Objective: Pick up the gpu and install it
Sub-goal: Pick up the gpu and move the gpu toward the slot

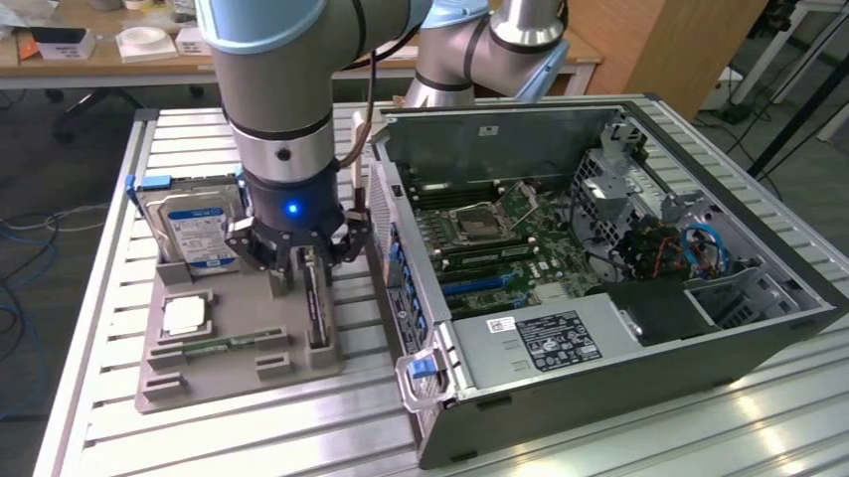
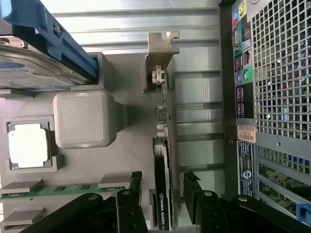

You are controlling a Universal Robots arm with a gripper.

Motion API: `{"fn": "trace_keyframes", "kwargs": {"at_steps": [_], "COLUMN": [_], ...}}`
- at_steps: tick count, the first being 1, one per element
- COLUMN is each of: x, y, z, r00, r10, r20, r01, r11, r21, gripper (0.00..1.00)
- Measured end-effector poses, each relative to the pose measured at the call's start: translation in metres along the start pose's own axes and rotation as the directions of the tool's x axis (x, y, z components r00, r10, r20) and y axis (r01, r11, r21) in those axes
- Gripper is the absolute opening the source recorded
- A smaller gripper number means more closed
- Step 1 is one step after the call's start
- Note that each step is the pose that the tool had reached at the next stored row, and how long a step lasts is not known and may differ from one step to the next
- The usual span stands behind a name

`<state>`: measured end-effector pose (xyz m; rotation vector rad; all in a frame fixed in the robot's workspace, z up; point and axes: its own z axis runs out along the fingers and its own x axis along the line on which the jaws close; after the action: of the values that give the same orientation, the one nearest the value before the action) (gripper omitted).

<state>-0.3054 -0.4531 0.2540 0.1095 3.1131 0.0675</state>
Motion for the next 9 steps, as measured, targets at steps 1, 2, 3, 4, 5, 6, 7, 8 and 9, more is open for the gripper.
{"fn": "trace_keyframes", "kwargs": {"at_steps": [1,2,3,4,5,6,7,8,9], "x": [0.0000,0.0001,0.0000,0.0001,0.0001,0.0001,0.0001,0.0002,0.0002], "y": [-0.0001,-0.0002,-0.0002,-0.0003,-0.0003,-0.0004,-0.0004,-0.0005,-0.0005], "z": [0.0010,0.0020,0.0030,0.0041,0.0051,0.0062,0.0073,0.0083,0.0093], "r00": [1.0000,1.0000,1.0000,1.0000,1.0000,1.0000,1.0000,1.0000,1.0000], "r10": [0.000,0.000,0.000,0.000,0.000,0.000,0.000,0.000,0.000], "r20": [0.0000,0.0001,0.0001,0.0001,0.0000,0.0000,0.0000,0.0000,0.0001], "r01": [0.000,0.000,0.000,0.000,0.000,0.000,0.000,0.000,0.000], "r11": [1.0000,1.0000,1.0000,1.0000,1.0000,1.0000,1.0000,1.0000,1.0000], "r21": [0.0000,-0.0001,0.0000,0.0000,0.0000,0.0000,0.0000,0.0000,-0.0001], "gripper": [0.47,0.47,0.47,0.47,0.47,0.47,0.47,0.47,0.47]}}
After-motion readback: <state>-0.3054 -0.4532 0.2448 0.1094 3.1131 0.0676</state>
